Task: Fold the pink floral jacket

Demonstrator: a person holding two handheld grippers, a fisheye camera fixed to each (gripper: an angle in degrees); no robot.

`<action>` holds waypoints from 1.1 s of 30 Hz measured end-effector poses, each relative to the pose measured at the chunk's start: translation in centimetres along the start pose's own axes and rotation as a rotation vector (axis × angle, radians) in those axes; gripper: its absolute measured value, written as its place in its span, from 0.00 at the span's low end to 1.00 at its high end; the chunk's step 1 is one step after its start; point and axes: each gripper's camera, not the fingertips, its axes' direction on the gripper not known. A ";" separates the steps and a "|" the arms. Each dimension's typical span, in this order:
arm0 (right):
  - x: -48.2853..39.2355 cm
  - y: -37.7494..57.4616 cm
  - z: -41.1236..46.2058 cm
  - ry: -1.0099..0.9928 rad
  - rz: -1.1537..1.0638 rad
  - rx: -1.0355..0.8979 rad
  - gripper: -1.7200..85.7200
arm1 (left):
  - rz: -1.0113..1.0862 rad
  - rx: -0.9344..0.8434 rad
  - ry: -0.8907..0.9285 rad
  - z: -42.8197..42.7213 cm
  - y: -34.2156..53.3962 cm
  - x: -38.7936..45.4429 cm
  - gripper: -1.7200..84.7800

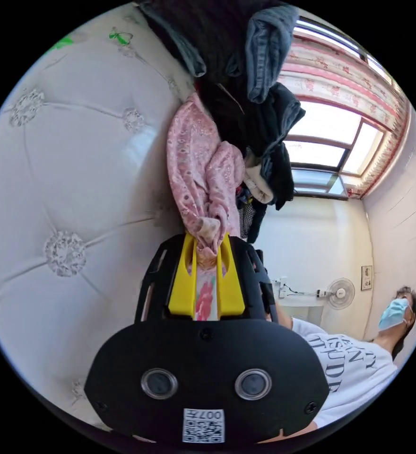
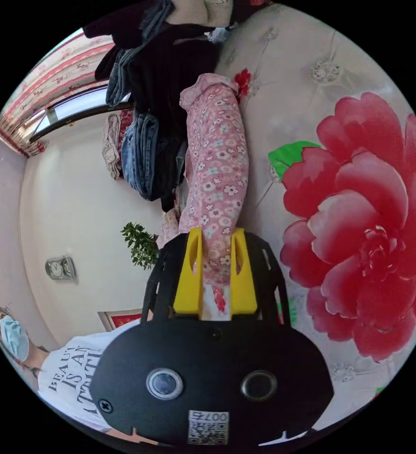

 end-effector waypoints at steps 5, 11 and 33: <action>-3.2 6.8 -5.3 -0.020 -0.132 0.005 0.06 | 0.228 -0.119 -0.020 0.3 5.9 7.5 0.09; -3.5 18.2 -12.6 -0.026 -0.131 0.158 0.05 | 0.292 -0.250 0.052 4.9 11.9 12.3 0.09; -17.2 26.7 -53.7 0.301 -0.522 1.016 0.04 | 0.825 -0.662 0.345 50.3 14.1 53.7 0.09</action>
